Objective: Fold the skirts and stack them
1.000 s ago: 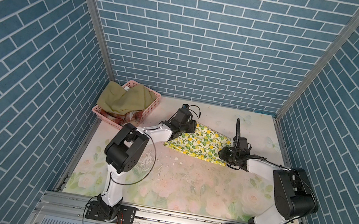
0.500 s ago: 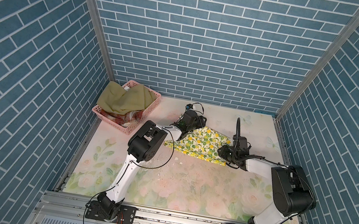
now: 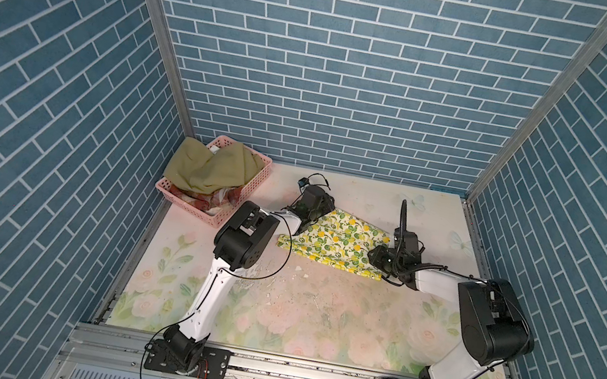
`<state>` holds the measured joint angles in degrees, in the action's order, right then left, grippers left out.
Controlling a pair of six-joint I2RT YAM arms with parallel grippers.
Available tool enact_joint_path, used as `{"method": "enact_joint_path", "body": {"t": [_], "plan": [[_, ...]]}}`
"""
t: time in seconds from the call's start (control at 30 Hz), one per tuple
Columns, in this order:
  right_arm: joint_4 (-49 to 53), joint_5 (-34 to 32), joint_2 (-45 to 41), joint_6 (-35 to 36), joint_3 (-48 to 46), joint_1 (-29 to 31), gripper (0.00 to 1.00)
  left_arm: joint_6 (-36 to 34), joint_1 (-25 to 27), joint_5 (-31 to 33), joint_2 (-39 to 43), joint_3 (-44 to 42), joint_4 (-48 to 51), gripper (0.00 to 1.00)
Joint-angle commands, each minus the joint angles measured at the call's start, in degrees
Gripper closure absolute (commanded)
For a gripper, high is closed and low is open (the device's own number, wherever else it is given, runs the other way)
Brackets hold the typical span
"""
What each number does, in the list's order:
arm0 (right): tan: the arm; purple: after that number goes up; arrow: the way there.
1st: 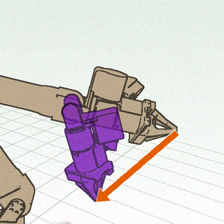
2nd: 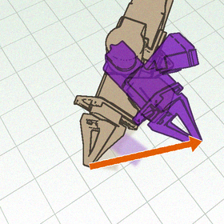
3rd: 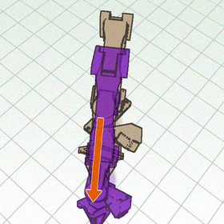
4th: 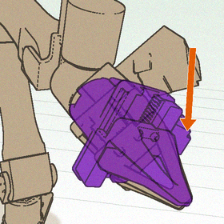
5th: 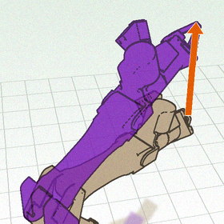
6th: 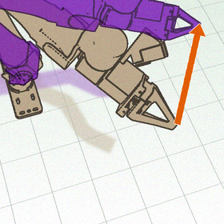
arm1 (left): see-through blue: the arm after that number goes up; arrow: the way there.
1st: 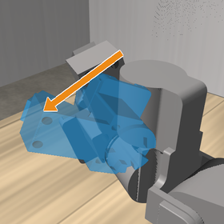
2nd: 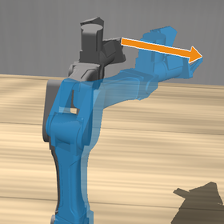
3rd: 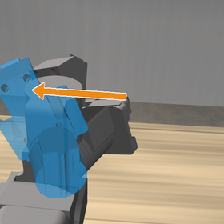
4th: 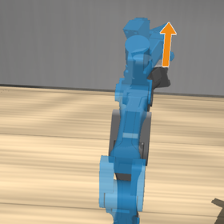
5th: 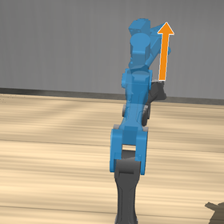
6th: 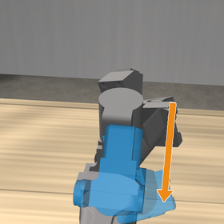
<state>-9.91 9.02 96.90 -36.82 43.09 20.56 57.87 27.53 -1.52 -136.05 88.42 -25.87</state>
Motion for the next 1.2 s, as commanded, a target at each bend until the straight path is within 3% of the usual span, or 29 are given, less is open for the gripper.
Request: {"method": "enact_joint_path", "body": {"t": [0.0,0.33,0.57,0.73,0.97,1.17], "plan": [[11.4,-1.6,0.4,-1.2,-4.2,-0.2,0.6,1.6,-2.1,1.4,1.3,-2.6,0.9,0.41],[18.0,-3.7,-7.4,2.3,-4.9,-1.7,0.58,3.0,-5.1,0.6,3.2,-8.5,-1.6,0.42],[23.4,-4.4,-12.1,5.7,8.3,-1.5,0.44,3.7,-5.0,-0.6,3.8,-10.8,-3.5,0.43],[17.3,0.7,-3.2,3.2,19.2,1.1,0.36,4.2,-5.0,-0.9,4.2,-12.6,-5.0,0.43],[1.1,3.9,15.1,-7.3,32.3,5.5,0.26,4.6,-5.0,-1.1,4.7,-13.4,-5.7,0.43],[-7.7,0.5,25.6,-11.6,39.3,8.0,0.2,4.1,-4.7,-1.1,5.3,-13.8,-5.2,0.43]]}}
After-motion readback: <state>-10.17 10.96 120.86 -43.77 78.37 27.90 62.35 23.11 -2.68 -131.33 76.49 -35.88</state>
